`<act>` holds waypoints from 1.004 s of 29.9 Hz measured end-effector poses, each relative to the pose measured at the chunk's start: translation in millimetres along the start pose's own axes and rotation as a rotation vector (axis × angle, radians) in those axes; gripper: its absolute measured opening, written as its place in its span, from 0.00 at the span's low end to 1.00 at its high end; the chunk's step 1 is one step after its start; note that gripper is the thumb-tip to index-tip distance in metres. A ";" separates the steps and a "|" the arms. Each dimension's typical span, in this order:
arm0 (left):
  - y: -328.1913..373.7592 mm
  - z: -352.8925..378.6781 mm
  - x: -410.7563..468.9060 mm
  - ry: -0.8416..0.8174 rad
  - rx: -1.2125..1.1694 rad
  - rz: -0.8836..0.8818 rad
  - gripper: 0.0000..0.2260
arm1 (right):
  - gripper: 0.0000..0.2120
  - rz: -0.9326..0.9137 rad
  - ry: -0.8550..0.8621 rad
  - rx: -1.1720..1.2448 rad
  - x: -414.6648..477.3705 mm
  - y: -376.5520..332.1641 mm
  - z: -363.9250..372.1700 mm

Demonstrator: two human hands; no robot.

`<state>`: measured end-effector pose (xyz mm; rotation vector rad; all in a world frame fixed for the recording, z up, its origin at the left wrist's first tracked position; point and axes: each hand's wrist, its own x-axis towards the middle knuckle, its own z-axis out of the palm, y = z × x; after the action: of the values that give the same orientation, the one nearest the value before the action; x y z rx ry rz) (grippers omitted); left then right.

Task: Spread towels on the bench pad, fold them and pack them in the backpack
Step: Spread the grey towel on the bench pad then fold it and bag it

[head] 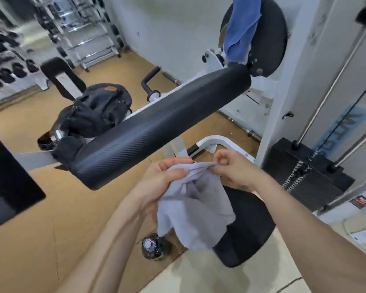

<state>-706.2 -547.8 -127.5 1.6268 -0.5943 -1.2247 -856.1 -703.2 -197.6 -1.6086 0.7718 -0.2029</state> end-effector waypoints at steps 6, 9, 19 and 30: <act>31.3 -42.8 -62.9 -0.011 0.082 0.097 0.11 | 0.09 -0.058 -0.198 -0.228 -70.9 -85.8 -5.7; 44.5 -51.6 -91.9 -0.143 0.041 0.169 0.11 | 0.10 0.002 -0.281 -0.487 -110.0 -118.1 -6.8; 72.8 -72.6 -117.4 -0.237 0.553 0.236 0.13 | 0.08 -0.135 0.613 -0.973 -148.7 -166.2 2.4; 88.2 -125.1 -22.6 0.526 0.538 0.294 0.12 | 0.05 -0.081 0.238 -0.498 -39.9 -189.7 -63.2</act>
<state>-585.8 -513.9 -36.4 2.1098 -0.8254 -0.3989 -852.2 -732.0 4.2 -2.1148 0.9946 -0.2796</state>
